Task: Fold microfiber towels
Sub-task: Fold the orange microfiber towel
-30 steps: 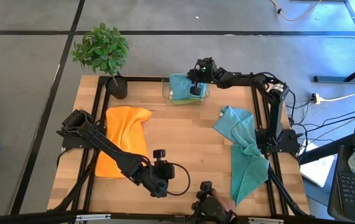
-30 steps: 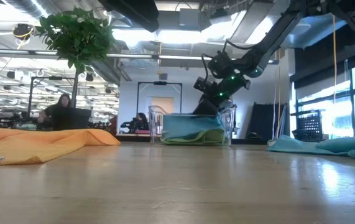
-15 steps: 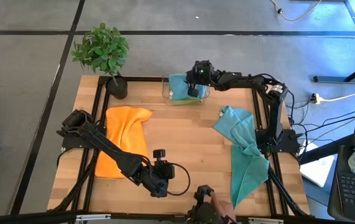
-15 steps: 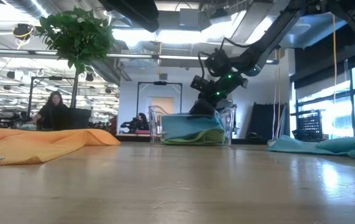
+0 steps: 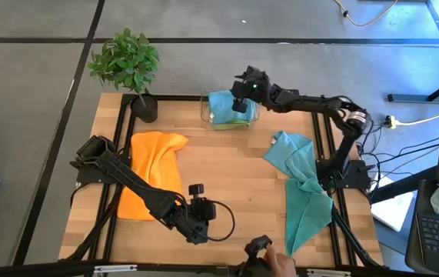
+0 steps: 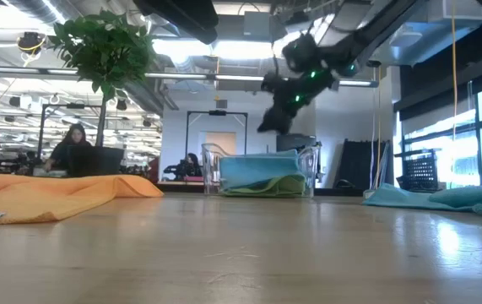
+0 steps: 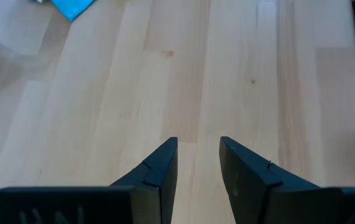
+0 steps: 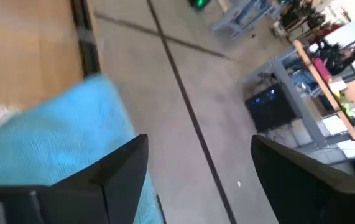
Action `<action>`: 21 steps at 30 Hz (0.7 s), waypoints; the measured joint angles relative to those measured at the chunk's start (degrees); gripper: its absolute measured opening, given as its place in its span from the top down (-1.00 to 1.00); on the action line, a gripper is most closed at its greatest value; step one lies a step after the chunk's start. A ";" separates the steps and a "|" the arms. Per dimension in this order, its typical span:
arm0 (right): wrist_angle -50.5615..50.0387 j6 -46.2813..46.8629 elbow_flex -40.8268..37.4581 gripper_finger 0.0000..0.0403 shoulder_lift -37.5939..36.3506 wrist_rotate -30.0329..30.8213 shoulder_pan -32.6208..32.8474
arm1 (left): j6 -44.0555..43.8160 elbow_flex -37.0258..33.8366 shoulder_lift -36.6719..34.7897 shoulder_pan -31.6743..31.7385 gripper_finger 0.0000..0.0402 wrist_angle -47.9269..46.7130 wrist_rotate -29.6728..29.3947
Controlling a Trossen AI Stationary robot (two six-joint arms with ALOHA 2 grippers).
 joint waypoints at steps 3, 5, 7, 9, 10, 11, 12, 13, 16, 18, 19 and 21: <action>-3.36 4.85 0.00 -0.41 -3.73 -3.75 0.82 | -1.31 0.00 0.01 0.00 0.45 -1.44 -2.25; -6.82 10.04 0.00 -0.41 -6.23 -8.09 1.40 | -5.20 -0.08 0.04 0.28 0.45 -1.87 -4.72; -9.74 14.47 0.02 -0.41 -8.27 -13.93 2.05 | -8.39 -0.40 0.04 1.19 0.45 -2.25 -4.58; -12.27 17.39 -0.64 -0.40 -10.40 -18.74 3.13 | -10.68 -0.73 0.07 1.78 0.45 -3.55 -3.49; -12.91 18.08 -1.29 -0.39 -11.68 -20.59 3.87 | -11.63 -0.87 0.07 1.90 0.45 -3.97 -3.12; -13.03 18.70 -2.18 -0.38 -13.17 -21.67 4.88 | -12.37 -1.11 0.07 1.82 0.45 -4.66 -2.93; -13.00 19.09 -3.31 -0.36 -15.12 -22.07 6.07 | -13.48 -1.42 0.07 1.64 0.45 -5.61 -2.91; -12.96 19.28 -4.52 -0.35 -16.95 -22.40 7.40 | -14.79 -1.75 0.08 1.47 0.45 -6.94 -2.97; -11.97 20.09 -9.13 -0.30 -22.64 -22.14 12.32 | -19.49 -2.03 0.11 0.96 0.45 -12.88 -4.19; -12.09 20.86 -12.60 -0.27 -26.12 -20.90 15.87 | -23.98 -2.03 0.11 0.94 0.45 -17.99 -4.45; -12.16 21.48 -14.62 -0.26 -28.00 -20.41 17.84 | -26.43 -2.03 0.11 0.94 0.45 -20.28 -4.32; -12.13 23.13 -18.66 -0.25 -31.41 -19.78 21.47 | -30.31 -2.03 0.11 0.90 0.45 -24.10 -3.34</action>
